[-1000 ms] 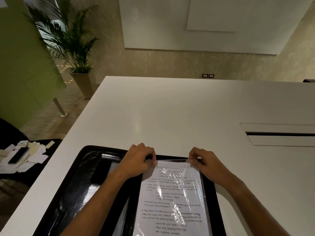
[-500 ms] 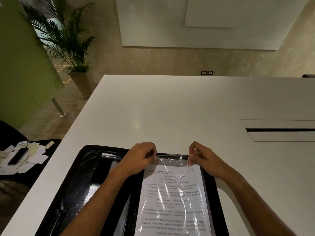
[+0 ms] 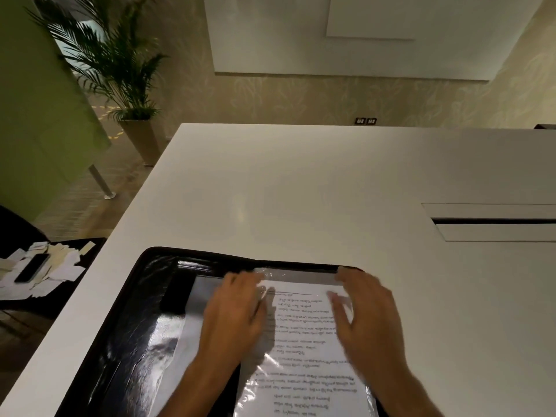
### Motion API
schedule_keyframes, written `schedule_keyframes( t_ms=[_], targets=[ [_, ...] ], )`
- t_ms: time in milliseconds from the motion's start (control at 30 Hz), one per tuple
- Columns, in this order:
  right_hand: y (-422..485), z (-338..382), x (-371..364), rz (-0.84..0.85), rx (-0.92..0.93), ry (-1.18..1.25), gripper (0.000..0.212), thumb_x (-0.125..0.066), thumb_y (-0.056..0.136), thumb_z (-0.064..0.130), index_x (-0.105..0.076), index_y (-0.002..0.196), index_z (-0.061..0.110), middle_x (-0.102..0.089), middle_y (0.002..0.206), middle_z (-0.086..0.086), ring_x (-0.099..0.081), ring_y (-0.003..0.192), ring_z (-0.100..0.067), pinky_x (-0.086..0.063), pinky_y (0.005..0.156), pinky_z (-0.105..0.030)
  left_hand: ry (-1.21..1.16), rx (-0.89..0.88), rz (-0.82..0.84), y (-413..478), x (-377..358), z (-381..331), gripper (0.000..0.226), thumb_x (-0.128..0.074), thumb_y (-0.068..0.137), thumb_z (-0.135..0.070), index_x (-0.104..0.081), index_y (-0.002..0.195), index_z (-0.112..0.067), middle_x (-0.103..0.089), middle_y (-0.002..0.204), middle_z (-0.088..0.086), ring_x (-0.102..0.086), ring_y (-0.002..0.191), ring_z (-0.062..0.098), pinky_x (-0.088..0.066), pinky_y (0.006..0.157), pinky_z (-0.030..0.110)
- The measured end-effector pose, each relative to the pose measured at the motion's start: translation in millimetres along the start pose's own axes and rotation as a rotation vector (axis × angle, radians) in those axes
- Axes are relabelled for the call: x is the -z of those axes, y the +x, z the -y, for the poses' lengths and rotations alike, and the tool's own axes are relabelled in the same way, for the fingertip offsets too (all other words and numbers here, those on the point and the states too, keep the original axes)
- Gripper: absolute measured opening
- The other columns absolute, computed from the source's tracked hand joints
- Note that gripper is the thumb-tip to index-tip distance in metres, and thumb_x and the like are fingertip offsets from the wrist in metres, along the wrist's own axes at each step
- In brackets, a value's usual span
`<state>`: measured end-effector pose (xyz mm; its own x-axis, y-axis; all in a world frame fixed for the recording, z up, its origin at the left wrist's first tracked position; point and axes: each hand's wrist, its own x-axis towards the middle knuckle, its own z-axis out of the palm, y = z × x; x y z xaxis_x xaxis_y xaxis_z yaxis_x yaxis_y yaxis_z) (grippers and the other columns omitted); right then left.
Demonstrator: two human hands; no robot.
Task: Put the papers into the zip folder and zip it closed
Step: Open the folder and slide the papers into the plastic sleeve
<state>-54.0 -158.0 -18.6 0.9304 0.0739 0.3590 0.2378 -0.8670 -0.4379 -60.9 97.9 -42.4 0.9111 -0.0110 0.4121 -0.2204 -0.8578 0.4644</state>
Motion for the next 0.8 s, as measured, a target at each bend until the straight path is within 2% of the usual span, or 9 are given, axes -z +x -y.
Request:
schedule_keyframes(
  t_ms=[67, 167, 300, 433, 500, 533, 600, 700, 800],
  targets=[
    [-32, 5, -23, 0.083, 0.066, -0.112, 0.058, -0.048, 0.11, 0.055, -0.05, 0.16, 0.026, -0.046, 0.17, -0.002, -0.043, 0.158, -0.029, -0.042, 0.122, -0.05, 0.076, -0.023, 0.136, -31, -13, -6, 0.039, -0.054, 0.107, -0.046, -0.062, 0.139, -0.026, -0.062, 0.14, -0.008, -0.055, 0.129, 0.014, -0.053, 0.103, 0.038],
    [-56, -6, -52, 0.216, 0.084, -0.284, 0.079, -0.024, 0.109, 0.072, -0.034, 0.171, 0.023, -0.025, 0.18, -0.009, -0.026, 0.165, -0.035, -0.031, 0.126, -0.069, 0.233, 0.025, 0.29, -55, -31, -11, 0.059, -0.03, 0.112, -0.058, -0.044, 0.161, -0.028, -0.036, 0.172, -0.007, -0.028, 0.162, 0.02, -0.023, 0.132, 0.053],
    [-59, -16, -57, 0.326, 0.076, -0.332, 0.082, -0.018, 0.108, 0.075, -0.027, 0.172, 0.025, -0.017, 0.182, -0.009, -0.019, 0.167, -0.036, -0.024, 0.127, -0.072, 0.151, 0.054, 0.307, -60, -23, -19, 0.068, -0.02, 0.112, -0.066, -0.021, 0.17, -0.032, -0.003, 0.179, -0.011, 0.002, 0.167, 0.014, -0.003, 0.136, 0.049],
    [-68, -6, -26, 0.248, 0.085, -0.228, 0.076, -0.027, 0.111, 0.066, -0.027, 0.172, 0.022, -0.017, 0.182, -0.009, -0.014, 0.169, -0.032, -0.019, 0.131, -0.067, 0.029, 0.124, 0.173, -75, 30, -12, 0.068, -0.027, 0.11, -0.068, -0.036, 0.166, -0.031, -0.017, 0.179, -0.012, -0.001, 0.167, 0.012, -0.008, 0.136, 0.052],
    [-78, 7, -2, 0.159, 0.068, -0.15, 0.069, -0.035, 0.111, 0.059, -0.039, 0.168, 0.02, -0.03, 0.179, -0.008, -0.021, 0.167, -0.027, -0.019, 0.134, -0.057, 0.088, 0.216, 0.048, -92, 70, 6, 0.062, -0.04, 0.108, -0.061, -0.046, 0.161, -0.029, -0.027, 0.177, -0.009, -0.009, 0.167, 0.017, -0.012, 0.134, 0.055],
    [-85, 17, 10, 0.113, 0.064, -0.086, 0.063, -0.038, 0.11, 0.055, -0.05, 0.161, 0.019, -0.043, 0.172, -0.007, -0.034, 0.162, -0.026, -0.026, 0.131, -0.05, 0.153, 0.276, -0.019, -103, 91, 17, 0.061, -0.045, 0.106, -0.058, -0.05, 0.158, -0.026, -0.033, 0.175, -0.004, -0.016, 0.166, 0.024, -0.018, 0.132, 0.057],
    [-103, 42, 29, 0.062, 0.087, 0.056, 0.047, -0.046, 0.108, 0.047, -0.068, 0.138, 0.019, -0.064, 0.142, 0.001, -0.06, 0.131, -0.023, -0.045, 0.11, -0.04, 0.305, 0.474, -0.097, -128, 129, 41, 0.065, -0.047, 0.104, -0.059, -0.052, 0.155, -0.019, -0.041, 0.17, 0.008, -0.03, 0.159, 0.039, -0.03, 0.125, 0.062],
    [-136, 80, 33, 0.166, 0.231, 0.165, 0.025, -0.053, 0.105, 0.041, -0.071, 0.113, 0.026, -0.064, 0.106, 0.013, -0.061, 0.095, -0.012, -0.051, 0.08, -0.035, 0.334, 0.893, 0.022, -163, 162, 68, 0.081, -0.048, 0.099, -0.072, -0.044, 0.159, -0.017, -0.053, 0.158, 0.016, -0.049, 0.141, 0.046, -0.042, 0.108, 0.065],
    [-164, 104, 14, 0.285, 0.364, 0.154, 0.013, -0.059, 0.101, 0.04, -0.065, 0.093, 0.032, -0.059, 0.087, 0.017, -0.056, 0.078, -0.008, -0.05, 0.065, -0.03, -0.043, 1.04, -0.025, -182, 172, 82, 0.081, -0.069, 0.093, -0.068, -0.046, 0.156, -0.023, -0.067, 0.138, 0.011, -0.062, 0.125, 0.038, -0.049, 0.101, 0.055]
  ],
)
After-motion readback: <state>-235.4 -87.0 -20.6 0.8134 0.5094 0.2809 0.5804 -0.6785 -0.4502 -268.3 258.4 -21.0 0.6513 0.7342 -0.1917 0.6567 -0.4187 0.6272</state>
